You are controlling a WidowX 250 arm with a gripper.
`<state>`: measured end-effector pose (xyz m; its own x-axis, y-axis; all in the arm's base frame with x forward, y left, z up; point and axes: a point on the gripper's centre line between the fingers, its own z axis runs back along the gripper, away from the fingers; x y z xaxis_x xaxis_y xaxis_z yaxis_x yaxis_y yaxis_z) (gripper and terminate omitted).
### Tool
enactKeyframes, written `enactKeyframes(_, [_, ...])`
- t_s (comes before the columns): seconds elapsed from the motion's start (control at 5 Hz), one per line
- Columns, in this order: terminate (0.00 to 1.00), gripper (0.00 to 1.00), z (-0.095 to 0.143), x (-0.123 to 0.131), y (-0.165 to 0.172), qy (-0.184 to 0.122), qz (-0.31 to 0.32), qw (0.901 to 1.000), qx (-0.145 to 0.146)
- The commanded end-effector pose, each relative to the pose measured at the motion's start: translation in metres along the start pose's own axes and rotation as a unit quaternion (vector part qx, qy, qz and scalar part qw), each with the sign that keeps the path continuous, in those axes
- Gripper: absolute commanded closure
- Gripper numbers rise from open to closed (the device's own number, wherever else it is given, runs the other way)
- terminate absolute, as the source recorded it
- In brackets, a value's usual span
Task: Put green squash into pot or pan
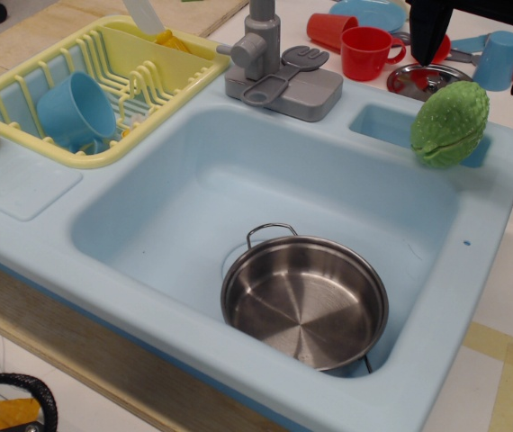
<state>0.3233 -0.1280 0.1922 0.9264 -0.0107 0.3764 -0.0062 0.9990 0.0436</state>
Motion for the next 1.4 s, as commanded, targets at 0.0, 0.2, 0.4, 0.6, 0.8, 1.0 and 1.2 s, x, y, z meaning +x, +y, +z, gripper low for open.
enactKeyframes(0.0, [0.00,0.00,0.000,0.000,0.000,0.000,0.000,1.0000,0.000])
enactKeyframes(0.2, [0.00,0.00,-0.010,0.009,-0.001,0.010,-0.005,0.9999,-0.005])
enactKeyframes(0.4, [0.00,0.00,-0.019,0.012,-0.002,0.013,-0.004,0.9999,-0.006])
enactKeyframes(0.6, [0.00,0.00,-0.030,0.013,-0.001,0.024,-0.001,0.9996,-0.015])
enactKeyframes(0.8, [0.00,0.00,-0.041,0.013,0.000,0.034,0.003,0.9991,-0.023])
enactKeyframes(1.0, [0.00,0.00,-0.052,0.010,0.000,0.036,0.013,0.9987,-0.033])
enactKeyframes(1.2, [0.00,0.00,-0.055,0.007,0.000,0.031,0.023,0.9987,-0.032])
